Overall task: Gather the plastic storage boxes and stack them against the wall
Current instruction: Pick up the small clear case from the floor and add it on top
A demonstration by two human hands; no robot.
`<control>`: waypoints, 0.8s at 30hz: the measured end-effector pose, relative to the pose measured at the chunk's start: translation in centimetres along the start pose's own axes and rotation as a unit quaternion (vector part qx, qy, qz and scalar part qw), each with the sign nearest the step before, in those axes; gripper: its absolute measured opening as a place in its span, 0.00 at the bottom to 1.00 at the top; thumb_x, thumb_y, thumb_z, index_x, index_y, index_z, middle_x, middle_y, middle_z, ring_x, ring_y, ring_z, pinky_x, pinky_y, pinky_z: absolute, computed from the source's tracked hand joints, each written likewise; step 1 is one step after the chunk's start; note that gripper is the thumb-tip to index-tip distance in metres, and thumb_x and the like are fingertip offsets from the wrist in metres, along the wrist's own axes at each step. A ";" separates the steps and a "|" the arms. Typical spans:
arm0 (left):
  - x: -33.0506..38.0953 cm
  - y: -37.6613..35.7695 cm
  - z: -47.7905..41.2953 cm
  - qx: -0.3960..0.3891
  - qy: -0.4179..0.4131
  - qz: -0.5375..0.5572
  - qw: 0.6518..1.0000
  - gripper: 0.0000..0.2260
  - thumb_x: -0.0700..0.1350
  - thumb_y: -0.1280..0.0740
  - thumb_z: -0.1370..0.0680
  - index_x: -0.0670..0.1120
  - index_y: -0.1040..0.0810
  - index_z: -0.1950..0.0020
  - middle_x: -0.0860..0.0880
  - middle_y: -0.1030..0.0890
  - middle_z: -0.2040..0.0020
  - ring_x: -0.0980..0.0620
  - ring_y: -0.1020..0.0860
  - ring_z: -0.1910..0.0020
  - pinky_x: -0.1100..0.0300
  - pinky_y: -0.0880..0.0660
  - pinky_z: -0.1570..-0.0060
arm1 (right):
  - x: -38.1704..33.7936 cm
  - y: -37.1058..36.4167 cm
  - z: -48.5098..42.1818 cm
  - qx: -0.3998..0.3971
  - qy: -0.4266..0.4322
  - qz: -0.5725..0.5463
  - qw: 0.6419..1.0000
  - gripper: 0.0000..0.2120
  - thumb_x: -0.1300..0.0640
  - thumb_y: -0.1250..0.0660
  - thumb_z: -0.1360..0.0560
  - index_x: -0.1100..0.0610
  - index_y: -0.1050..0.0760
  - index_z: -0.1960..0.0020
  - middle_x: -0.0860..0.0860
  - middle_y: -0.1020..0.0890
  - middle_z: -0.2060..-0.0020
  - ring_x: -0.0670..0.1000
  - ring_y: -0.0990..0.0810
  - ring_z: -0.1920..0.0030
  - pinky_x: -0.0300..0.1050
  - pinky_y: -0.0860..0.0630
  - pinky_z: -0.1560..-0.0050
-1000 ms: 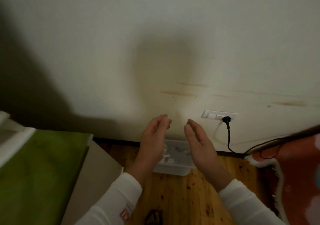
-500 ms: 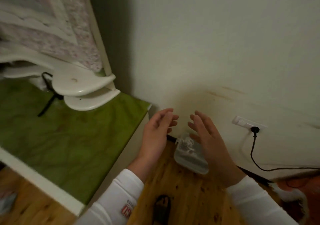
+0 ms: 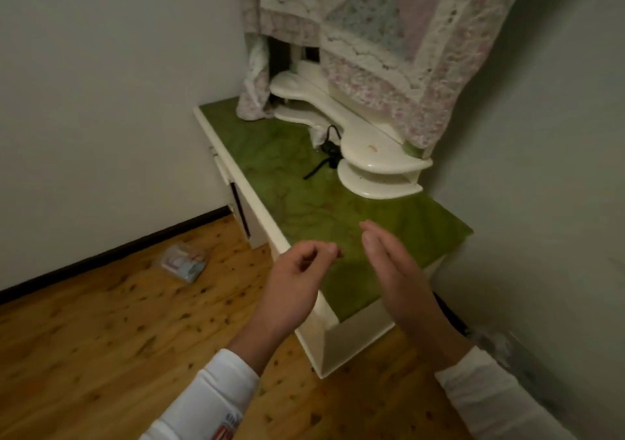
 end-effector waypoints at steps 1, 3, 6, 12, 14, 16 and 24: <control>-0.2 2.1 0.4 0.022 -0.004 -0.001 1.000 0.09 0.49 0.34 0.20 0.49 0.15 0.53 0.55 0.15 0.54 0.60 0.19 0.52 0.71 0.26 0.53 | -0.5 -2.0 -0.1 -0.018 0.000 -0.001 1.000 0.19 0.44 0.44 0.20 0.45 0.31 0.31 0.42 0.29 0.33 0.39 0.32 0.35 0.32 0.36 0.42; -0.6 6.2 1.4 0.062 -0.003 0.011 0.998 0.08 0.48 0.34 0.20 0.49 0.16 0.53 0.54 0.15 0.54 0.58 0.19 0.53 0.70 0.25 0.55 | -1.7 -6.0 -0.1 -0.053 -0.001 0.008 0.999 0.20 0.42 0.44 0.21 0.44 0.31 0.31 0.39 0.28 0.36 0.39 0.30 0.37 0.31 0.35 0.46; -1.8 12.3 3.5 0.105 0.015 0.011 0.994 0.08 0.48 0.34 0.21 0.50 0.16 0.52 0.54 0.15 0.54 0.58 0.19 0.52 0.70 0.24 0.53 | -3.4 -11.7 0.3 -0.109 -0.016 -0.003 0.994 0.22 0.35 0.44 0.25 0.39 0.30 0.35 0.36 0.25 0.42 0.36 0.27 0.43 0.30 0.32 0.52; -5.3 25.7 8.4 0.197 0.036 -0.019 0.980 0.09 0.52 0.34 0.21 0.52 0.17 0.49 0.56 0.16 0.50 0.59 0.21 0.47 0.61 0.24 0.47 | -6.3 -25.3 2.1 -0.188 -0.009 0.026 0.982 0.30 0.33 0.45 0.30 0.46 0.27 0.33 0.45 0.24 0.37 0.46 0.27 0.36 0.51 0.30 0.35; -6.3 29.6 9.8 0.223 0.042 -0.036 0.973 0.08 0.54 0.34 0.22 0.55 0.17 0.48 0.58 0.17 0.47 0.61 0.22 0.44 0.62 0.26 0.45 | -6.8 -29.4 2.9 -0.211 -0.014 0.031 0.977 0.26 0.35 0.44 0.27 0.47 0.26 0.35 0.47 0.24 0.36 0.48 0.27 0.36 0.55 0.31 0.33; -7.2 33.9 11.3 0.248 0.036 -0.054 0.967 0.06 0.55 0.34 0.22 0.58 0.18 0.48 0.61 0.19 0.46 0.67 0.24 0.45 0.71 0.29 0.46 | -7.1 -34.0 3.5 -0.222 -0.011 0.042 0.974 0.18 0.40 0.42 0.23 0.46 0.25 0.38 0.47 0.26 0.34 0.47 0.29 0.35 0.51 0.33 0.33; -9.1 46.4 15.2 0.282 0.069 -0.044 0.956 0.07 0.55 0.35 0.21 0.64 0.24 0.44 0.63 0.23 0.43 0.72 0.26 0.46 0.75 0.27 0.54 | -9.1 -46.8 6.0 -0.277 -0.002 0.060 0.959 0.06 0.42 0.43 0.22 0.36 0.28 0.48 0.41 0.26 0.43 0.37 0.27 0.47 0.35 0.29 0.50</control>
Point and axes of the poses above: each hand's wrist, its own z-axis away from the middle knuckle, its own y-axis out of the back of the hand, x = y × z, the point moved 1 cm from there along -z, towards the middle knuckle
